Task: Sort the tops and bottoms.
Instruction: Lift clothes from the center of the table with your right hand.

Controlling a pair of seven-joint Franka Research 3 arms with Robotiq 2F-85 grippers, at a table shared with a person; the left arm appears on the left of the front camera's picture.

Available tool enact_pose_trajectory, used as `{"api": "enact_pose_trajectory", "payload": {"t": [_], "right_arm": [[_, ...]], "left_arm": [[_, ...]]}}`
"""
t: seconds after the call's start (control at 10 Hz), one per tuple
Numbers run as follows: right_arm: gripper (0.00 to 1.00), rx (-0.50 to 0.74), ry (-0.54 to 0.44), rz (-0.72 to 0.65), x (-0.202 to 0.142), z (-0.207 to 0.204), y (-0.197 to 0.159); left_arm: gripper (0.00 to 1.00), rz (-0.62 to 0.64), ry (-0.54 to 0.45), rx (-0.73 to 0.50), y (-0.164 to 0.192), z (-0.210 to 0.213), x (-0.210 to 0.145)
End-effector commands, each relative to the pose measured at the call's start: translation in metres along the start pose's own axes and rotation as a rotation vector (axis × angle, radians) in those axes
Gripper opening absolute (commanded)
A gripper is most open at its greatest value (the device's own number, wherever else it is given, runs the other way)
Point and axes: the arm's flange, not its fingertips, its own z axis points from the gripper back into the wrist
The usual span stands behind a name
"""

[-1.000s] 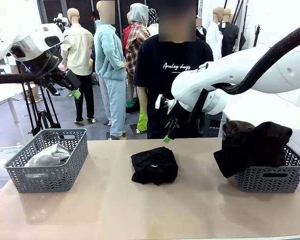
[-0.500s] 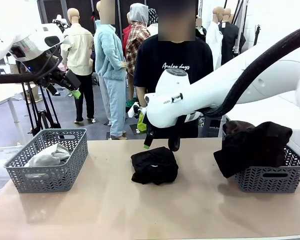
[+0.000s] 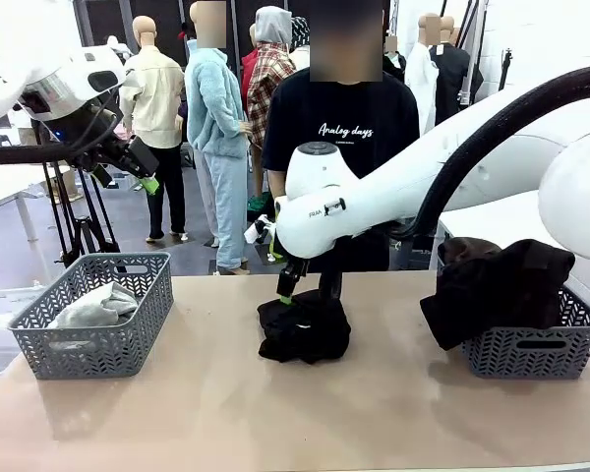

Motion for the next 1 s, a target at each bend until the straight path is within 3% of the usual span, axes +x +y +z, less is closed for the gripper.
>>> {"api": "enact_pose_trajectory", "payload": {"t": [0.0,0.9], "right_arm": [[1.0,0.04,0.026,-0.074,0.004,0.001,0.007],[1.0,0.085,0.169,-0.176,-0.018,-0.027,0.024]], "left_arm": [[1.0,0.001,-0.002,0.0,0.001,0.001,0.0],[1.0,0.001,-0.002,0.0,0.001,0.001,0.0]]}}
